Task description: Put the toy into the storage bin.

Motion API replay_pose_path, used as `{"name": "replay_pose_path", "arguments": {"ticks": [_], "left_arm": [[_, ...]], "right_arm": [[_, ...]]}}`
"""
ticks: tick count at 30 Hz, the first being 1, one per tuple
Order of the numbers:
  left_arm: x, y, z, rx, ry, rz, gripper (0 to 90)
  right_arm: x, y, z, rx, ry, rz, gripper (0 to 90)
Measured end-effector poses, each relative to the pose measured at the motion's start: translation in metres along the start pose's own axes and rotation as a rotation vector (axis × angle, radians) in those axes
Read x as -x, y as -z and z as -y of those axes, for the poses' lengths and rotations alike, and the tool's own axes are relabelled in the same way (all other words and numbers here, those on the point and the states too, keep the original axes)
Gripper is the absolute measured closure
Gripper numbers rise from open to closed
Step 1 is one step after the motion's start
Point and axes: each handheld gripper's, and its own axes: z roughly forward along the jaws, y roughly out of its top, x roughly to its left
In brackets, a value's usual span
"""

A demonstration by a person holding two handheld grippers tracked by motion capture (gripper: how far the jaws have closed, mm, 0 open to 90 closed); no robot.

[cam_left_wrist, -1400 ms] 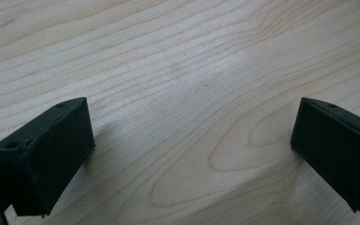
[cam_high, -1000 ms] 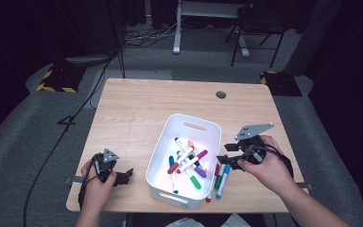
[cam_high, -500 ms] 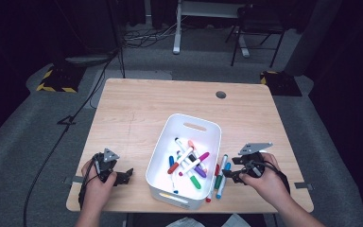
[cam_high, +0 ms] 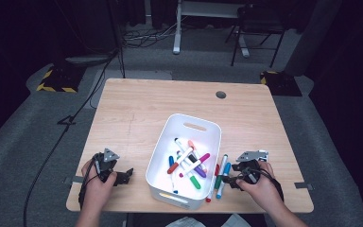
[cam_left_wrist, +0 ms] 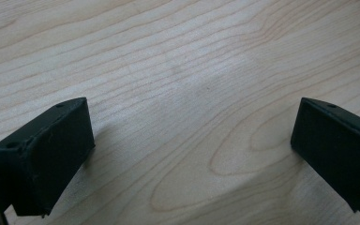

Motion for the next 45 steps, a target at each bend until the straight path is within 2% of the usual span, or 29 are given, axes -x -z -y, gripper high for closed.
{"name": "replay_pose_path", "arguments": {"ticks": [2,7,9,14,19,22,27,31,35,37,45], "left_arm": [[0.0,0.0,0.0,-0.002,-0.003,0.0,0.0],[0.0,0.0,0.0,-0.002,-0.003,0.0,0.0],[0.0,0.0,0.0,-0.004,-0.003,-0.002,0.0],[0.0,0.0,0.0,-0.003,0.0,-0.002,0.0],[0.0,0.0,0.0,-0.002,-0.003,0.0,0.0],[0.0,0.0,0.0,0.0,0.0,0.0,0.0],[0.0,0.0,0.0,-0.002,-0.001,-0.002,0.0],[0.0,0.0,0.0,-0.002,-0.002,0.0,0.0],[0.0,0.0,0.0,-0.002,-0.002,0.0,0.0],[0.0,0.0,0.0,-0.002,-0.003,0.0,0.0],[0.0,0.0,0.0,-0.002,0.001,-0.004,0.0]], "right_arm": [[0.003,-0.002,0.003,0.002,-0.007,0.006,31.7],[0.007,-0.006,0.009,0.006,-0.063,0.002,30.4],[0.009,-0.006,0.01,0.015,-0.05,0.015,31.2],[0.007,-0.007,0.008,0.036,-0.066,0.004,31.3],[0.006,-0.012,0.008,0.002,-0.069,0.015,31.4],[0.009,-0.012,0.011,0.003,-0.077,0.028,32.6],[0.012,-0.007,0.015,-0.012,-0.03,0.08,46.5],[0.011,-0.003,0.02,-0.016,0.001,0.12,62.3],[0.013,0.001,0.024,-0.011,-0.016,0.125,73.6],[0.016,0.003,0.025,-0.015,-0.015,0.119,76.3],[0.024,0.009,0.029,-0.031,-0.025,0.114,77.0]]}}
